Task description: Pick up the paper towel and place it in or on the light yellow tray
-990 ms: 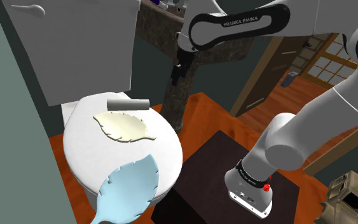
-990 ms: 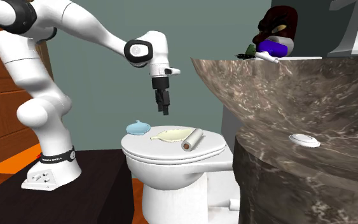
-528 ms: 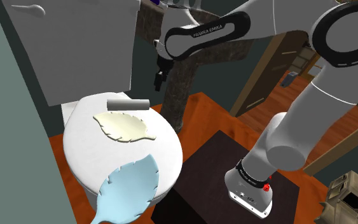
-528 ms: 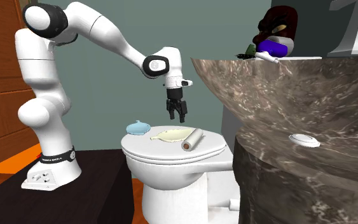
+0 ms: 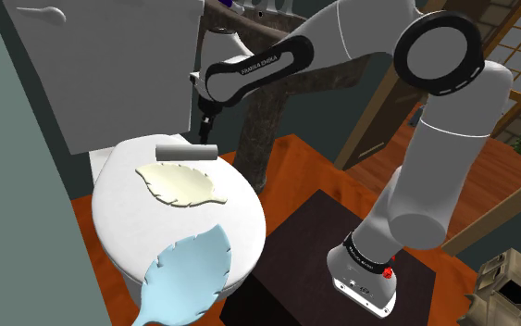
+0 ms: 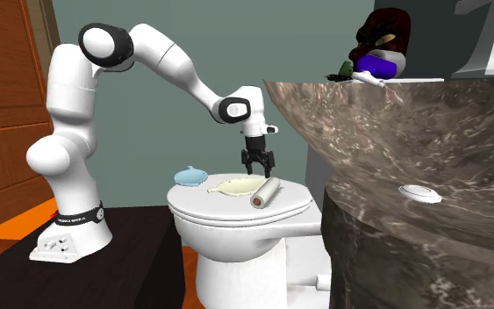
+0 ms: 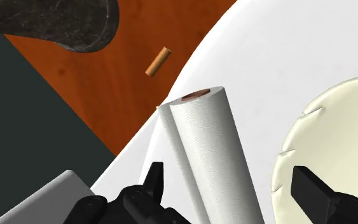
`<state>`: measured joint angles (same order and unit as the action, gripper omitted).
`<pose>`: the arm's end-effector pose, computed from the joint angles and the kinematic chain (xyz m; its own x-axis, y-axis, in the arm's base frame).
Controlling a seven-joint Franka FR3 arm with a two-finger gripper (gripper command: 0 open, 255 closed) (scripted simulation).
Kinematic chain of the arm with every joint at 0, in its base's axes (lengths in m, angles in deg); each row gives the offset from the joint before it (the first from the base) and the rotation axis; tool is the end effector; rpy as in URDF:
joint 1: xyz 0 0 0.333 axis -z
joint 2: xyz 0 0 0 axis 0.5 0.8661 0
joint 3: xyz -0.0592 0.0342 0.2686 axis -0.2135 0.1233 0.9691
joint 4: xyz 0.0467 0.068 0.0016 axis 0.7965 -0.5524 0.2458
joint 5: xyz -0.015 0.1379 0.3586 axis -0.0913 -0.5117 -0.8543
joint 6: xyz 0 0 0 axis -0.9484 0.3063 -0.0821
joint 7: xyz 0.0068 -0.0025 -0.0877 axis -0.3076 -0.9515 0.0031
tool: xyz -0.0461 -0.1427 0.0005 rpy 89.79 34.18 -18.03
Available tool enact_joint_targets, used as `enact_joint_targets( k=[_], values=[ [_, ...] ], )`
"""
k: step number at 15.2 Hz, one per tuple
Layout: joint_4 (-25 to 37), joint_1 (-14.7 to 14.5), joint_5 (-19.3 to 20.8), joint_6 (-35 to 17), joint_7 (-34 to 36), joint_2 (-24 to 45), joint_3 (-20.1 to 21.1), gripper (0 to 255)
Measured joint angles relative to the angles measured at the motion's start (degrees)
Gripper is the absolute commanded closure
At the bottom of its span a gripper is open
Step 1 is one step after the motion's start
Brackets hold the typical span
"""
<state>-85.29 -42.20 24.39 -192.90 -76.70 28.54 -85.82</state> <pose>0.5810 0.1167 0.2676 0.7542 0.6553 0.0418 0.6494 -0.7537 0.1011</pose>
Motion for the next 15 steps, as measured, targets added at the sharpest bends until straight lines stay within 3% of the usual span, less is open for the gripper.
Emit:
enact_joint_targets(
  k=[5,15],
  values=[
    [6.7,-0.98,0.85,-2.0,-4.01,8.25,1.59,0],
    [7.29,-0.95,1.34,-6.25,-4.25,13.03,1.47,0]
  ],
)
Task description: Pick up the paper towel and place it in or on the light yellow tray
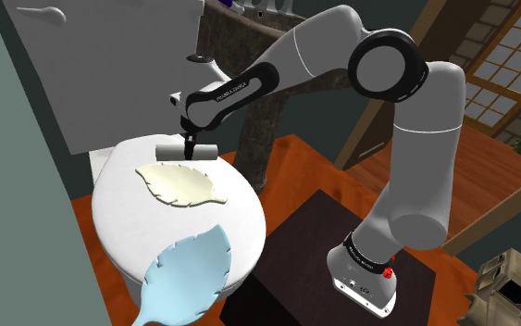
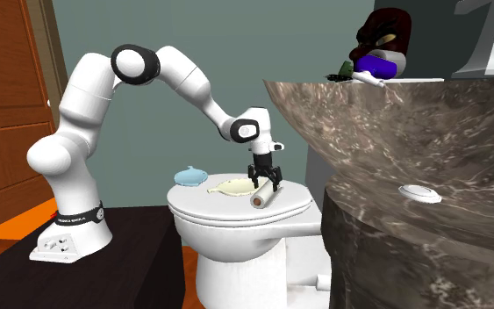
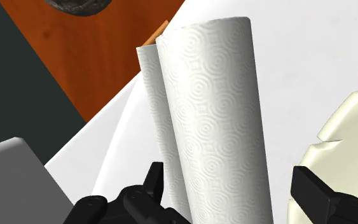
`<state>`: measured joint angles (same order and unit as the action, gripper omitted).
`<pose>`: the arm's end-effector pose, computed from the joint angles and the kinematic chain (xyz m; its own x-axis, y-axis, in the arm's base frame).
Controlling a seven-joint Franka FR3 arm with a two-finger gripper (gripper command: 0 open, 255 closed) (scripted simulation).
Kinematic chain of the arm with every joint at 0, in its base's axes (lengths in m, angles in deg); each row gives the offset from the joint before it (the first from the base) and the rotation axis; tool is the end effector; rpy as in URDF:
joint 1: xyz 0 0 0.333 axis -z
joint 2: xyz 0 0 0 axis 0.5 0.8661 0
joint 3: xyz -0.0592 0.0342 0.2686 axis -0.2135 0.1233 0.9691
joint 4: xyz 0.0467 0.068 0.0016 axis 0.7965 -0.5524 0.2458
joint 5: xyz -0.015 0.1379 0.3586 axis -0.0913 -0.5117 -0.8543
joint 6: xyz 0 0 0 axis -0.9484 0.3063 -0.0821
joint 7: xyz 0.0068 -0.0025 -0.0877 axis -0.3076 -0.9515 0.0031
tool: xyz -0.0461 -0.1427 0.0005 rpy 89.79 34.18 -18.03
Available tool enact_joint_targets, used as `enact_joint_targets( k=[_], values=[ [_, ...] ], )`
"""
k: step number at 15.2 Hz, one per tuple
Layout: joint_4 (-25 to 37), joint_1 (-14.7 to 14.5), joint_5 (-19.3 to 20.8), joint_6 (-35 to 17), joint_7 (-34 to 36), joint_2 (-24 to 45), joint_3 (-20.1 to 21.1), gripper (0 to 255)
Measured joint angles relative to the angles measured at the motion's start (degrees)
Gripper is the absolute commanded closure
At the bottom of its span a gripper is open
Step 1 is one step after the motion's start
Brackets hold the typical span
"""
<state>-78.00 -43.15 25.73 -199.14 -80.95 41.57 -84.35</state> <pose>0.6088 0.1504 0.1951 0.6569 0.7528 0.0412 0.7461 -0.6570 0.1083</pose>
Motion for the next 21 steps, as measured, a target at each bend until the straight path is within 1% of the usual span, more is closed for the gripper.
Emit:
enact_joint_targets(
  k=[3,4,14,21],
  values=[
    [0.01,0.0,0.0,-0.04,0.0,0.03,0.0,0],
    [0.01,0.0,0.0,-0.04,0.0,0.03,0.0,255],
    [0.02,0.02,0.01,-0.04,-0.01,-0.02,-0.02,255],
    [0.74,0.14,-0.37,3.43,-0.49,-2.76,0.19,255]
  ],
)
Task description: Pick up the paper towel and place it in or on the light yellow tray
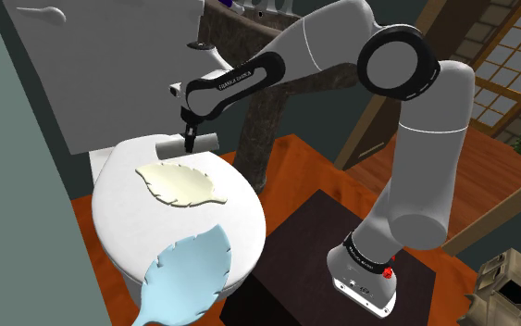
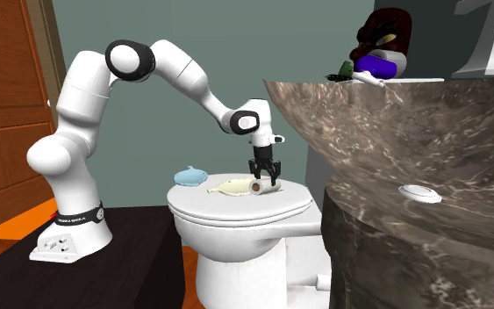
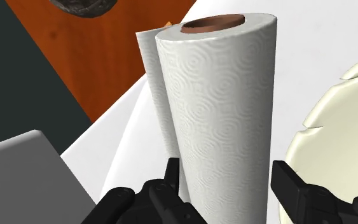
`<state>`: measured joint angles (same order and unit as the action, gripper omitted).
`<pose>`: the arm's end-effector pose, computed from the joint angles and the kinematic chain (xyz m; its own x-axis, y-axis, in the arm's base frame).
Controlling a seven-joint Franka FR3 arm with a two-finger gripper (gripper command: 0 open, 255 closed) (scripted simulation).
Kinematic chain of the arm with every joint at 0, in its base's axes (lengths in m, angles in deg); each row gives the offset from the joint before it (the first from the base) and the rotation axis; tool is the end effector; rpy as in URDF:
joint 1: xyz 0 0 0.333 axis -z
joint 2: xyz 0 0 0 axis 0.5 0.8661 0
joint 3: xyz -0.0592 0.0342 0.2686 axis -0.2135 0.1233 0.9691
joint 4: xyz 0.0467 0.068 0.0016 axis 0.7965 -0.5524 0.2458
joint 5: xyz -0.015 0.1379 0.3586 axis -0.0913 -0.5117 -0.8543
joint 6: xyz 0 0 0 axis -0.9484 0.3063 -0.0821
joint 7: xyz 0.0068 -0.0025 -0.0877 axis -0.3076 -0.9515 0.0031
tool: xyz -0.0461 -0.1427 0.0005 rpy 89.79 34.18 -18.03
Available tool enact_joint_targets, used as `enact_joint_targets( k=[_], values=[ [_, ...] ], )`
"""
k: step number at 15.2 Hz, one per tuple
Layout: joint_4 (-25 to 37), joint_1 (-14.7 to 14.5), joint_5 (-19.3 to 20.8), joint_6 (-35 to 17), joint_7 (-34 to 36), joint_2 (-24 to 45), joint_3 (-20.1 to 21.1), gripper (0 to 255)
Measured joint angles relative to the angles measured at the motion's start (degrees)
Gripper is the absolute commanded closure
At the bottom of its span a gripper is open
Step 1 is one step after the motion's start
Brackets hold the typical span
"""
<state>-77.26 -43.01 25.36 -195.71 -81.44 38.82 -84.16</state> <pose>0.6107 0.1504 0.2248 0.6568 0.7529 0.0418 0.7461 -0.6569 0.1088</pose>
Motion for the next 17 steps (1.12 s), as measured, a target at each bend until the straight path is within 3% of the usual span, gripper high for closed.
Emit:
enact_joint_targets(
  k=[13,17],
  values=[
    [3.14,0.08,-0.72,8.09,-0.83,-4.96,0.32,255],
    [-1.71,-2.09,-0.1,7.31,2.63,-8.76,1.26,255]
  ],
)
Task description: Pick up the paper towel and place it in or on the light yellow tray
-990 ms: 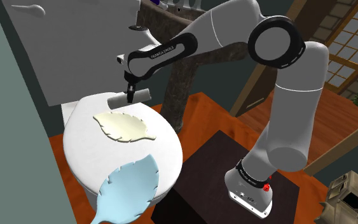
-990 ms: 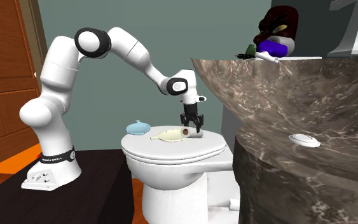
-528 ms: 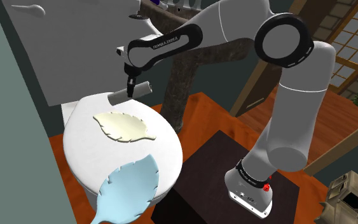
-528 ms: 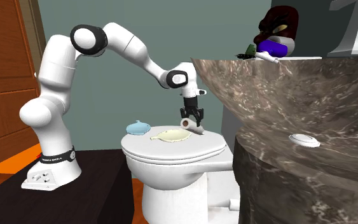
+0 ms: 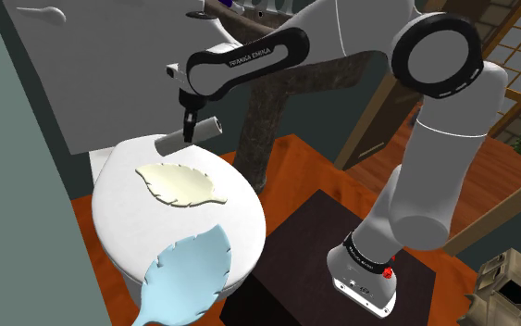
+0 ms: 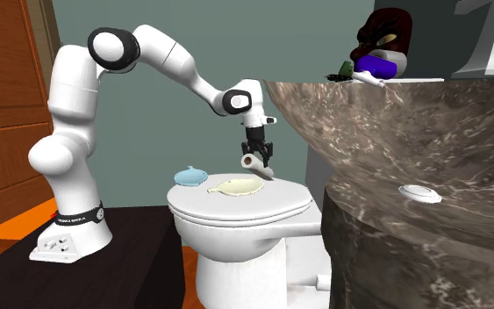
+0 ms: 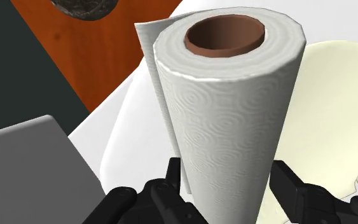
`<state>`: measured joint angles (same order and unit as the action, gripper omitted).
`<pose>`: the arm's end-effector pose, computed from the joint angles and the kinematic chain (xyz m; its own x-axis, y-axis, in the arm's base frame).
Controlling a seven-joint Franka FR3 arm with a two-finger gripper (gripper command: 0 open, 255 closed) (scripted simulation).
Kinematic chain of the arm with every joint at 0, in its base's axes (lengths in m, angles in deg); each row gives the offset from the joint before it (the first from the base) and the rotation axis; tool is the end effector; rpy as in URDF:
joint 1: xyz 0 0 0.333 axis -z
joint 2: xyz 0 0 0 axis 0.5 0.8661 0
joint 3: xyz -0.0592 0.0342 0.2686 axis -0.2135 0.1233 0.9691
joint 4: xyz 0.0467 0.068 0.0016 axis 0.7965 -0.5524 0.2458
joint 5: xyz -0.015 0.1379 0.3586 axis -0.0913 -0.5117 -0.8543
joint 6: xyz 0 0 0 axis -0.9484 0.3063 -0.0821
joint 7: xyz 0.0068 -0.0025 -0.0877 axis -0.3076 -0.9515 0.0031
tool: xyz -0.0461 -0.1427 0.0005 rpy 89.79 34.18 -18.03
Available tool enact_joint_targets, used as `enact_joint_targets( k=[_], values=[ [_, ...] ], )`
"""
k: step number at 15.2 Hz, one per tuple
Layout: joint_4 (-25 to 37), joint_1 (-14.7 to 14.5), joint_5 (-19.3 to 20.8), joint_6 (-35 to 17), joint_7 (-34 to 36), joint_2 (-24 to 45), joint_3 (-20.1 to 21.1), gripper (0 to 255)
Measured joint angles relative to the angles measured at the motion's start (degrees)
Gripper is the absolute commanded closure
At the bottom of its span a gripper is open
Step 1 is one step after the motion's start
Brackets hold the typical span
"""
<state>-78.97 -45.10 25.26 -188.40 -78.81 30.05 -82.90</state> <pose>0.5866 0.1787 0.2938 0.6559 0.7537 0.0415 0.7470 -0.6559 0.1084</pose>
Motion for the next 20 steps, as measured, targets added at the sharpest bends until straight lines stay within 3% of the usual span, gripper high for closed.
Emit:
enact_joint_targets(
  k=[8,20],
  values=[
    [-11.12,-5.26,1.21,-1.85,9.47,-8.52,3.24,255],
    [-14.68,-5.68,2.99,-9.78,11.76,-3.97,3.03,255]
  ],
)
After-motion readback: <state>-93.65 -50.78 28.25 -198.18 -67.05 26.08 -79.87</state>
